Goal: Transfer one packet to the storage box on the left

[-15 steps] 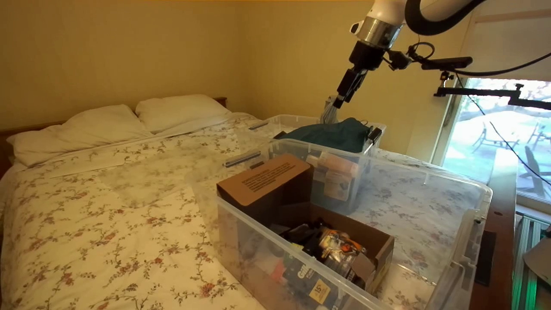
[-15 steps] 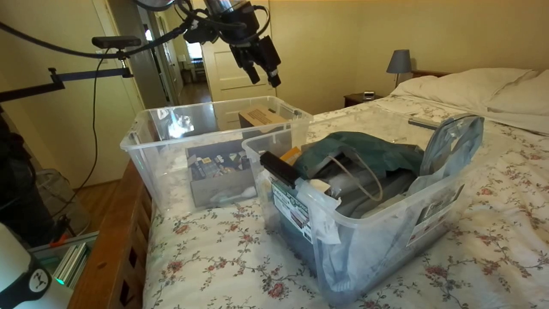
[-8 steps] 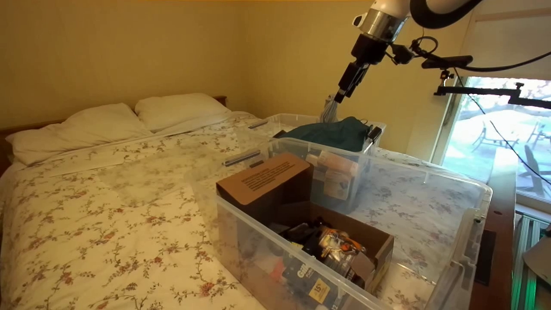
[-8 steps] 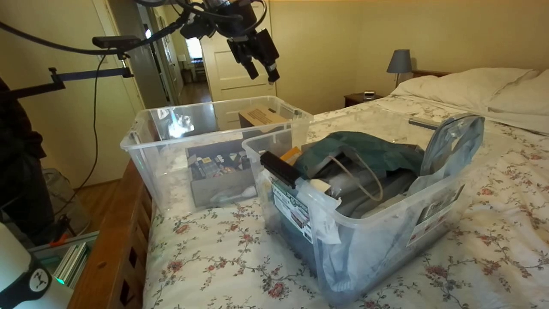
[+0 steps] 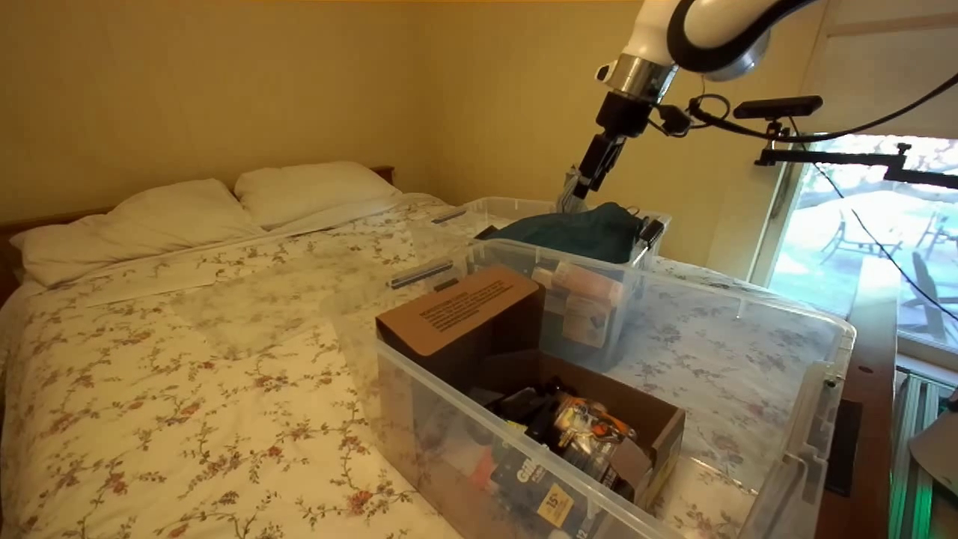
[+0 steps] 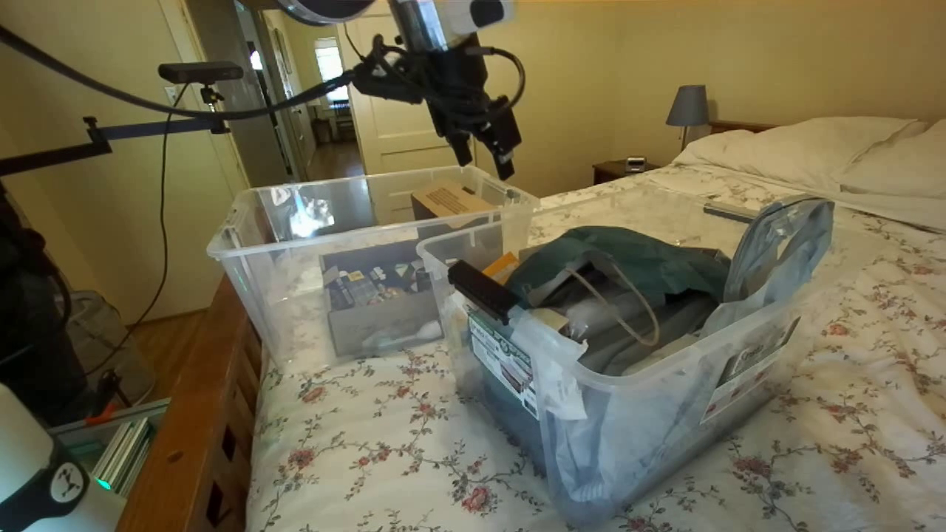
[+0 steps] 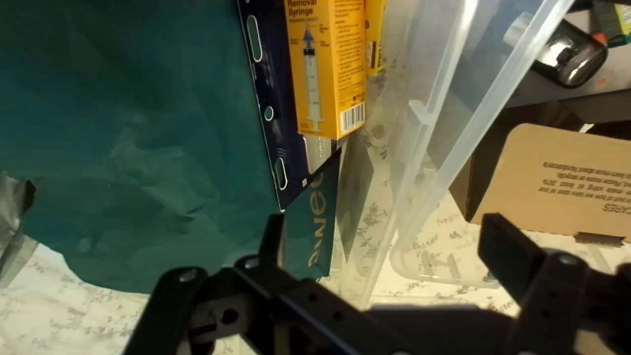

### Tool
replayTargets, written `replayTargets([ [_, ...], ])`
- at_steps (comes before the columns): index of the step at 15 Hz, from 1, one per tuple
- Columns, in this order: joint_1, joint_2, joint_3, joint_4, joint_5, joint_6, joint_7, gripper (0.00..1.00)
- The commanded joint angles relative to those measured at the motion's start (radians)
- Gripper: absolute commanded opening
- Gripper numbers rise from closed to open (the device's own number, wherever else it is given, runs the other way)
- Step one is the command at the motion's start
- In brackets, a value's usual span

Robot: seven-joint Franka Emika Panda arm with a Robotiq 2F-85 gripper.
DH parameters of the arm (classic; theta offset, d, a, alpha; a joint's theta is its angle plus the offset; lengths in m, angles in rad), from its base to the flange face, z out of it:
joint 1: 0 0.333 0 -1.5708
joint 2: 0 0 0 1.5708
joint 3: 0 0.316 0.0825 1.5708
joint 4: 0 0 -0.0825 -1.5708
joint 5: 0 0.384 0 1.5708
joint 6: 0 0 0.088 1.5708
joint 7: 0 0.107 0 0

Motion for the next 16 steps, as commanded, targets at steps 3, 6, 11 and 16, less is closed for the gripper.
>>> replayTargets([
  [3,-0.034,0.255,-0.022,0.205,0.139,-0.086,-0.116,1.0],
  [6,-0.041,0.201,-0.006,0.131,0.128,-0.045,-0.123,1.0],
  [11,-0.032,0.207,0.011,0.139,0.1,0.052,-0.135,1.0],
  [16,-0.062,0.331,-0.008,0.217,0.082,0.009,-0.089,1.0],
])
